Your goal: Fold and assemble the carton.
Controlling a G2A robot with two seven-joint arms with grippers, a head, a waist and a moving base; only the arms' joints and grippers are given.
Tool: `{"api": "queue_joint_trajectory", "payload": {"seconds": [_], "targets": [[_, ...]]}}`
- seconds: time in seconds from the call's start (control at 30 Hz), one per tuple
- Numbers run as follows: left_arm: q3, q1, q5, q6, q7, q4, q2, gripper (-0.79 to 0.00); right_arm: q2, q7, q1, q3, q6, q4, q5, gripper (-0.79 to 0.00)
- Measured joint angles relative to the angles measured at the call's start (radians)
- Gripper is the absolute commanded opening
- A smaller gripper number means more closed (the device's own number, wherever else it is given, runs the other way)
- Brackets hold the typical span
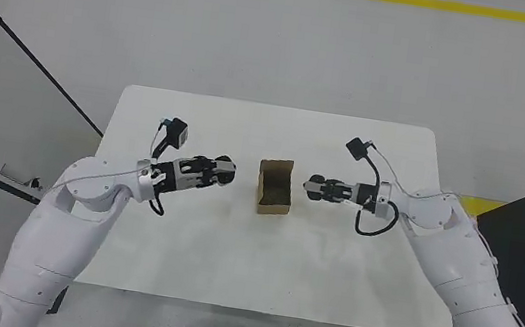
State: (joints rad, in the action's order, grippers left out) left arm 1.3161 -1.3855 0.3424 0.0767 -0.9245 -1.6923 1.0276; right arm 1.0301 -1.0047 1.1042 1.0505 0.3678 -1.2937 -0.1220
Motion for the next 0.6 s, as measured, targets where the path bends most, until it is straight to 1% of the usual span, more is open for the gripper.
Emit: {"api": "queue_joint_trajectory", "payload": {"seconds": [0.07, 0.2, 0.3, 0.4, 0.6], "targets": [[-0.038, 0.008, -0.001, -0.003, 0.013, 0.018, 0.006, -0.785, 0.004, 0.019, -0.004, -0.014, -0.011, 0.011, 0.02, -0.785], [-0.132, 0.042, -0.022, -0.012, 0.071, 0.069, 0.025, -0.785, 0.014, 0.037, -0.026, -0.04, -0.019, 0.053, 0.027, -0.785], [-0.182, 0.069, -0.045, 0.0, 0.115, 0.109, 0.036, -0.785, 0.019, 0.035, -0.038, -0.049, -0.013, 0.073, 0.023, -0.785], [-0.203, 0.09, -0.064, 0.01, 0.14, 0.127, 0.041, -0.785, 0.02, 0.026, -0.044, -0.052, -0.007, 0.084, 0.021, -0.785], [-0.202, 0.089, -0.063, 0.009, 0.139, 0.126, 0.04, -0.785, 0.02, 0.027, -0.043, -0.051, -0.007, 0.083, 0.022, -0.785]]}}
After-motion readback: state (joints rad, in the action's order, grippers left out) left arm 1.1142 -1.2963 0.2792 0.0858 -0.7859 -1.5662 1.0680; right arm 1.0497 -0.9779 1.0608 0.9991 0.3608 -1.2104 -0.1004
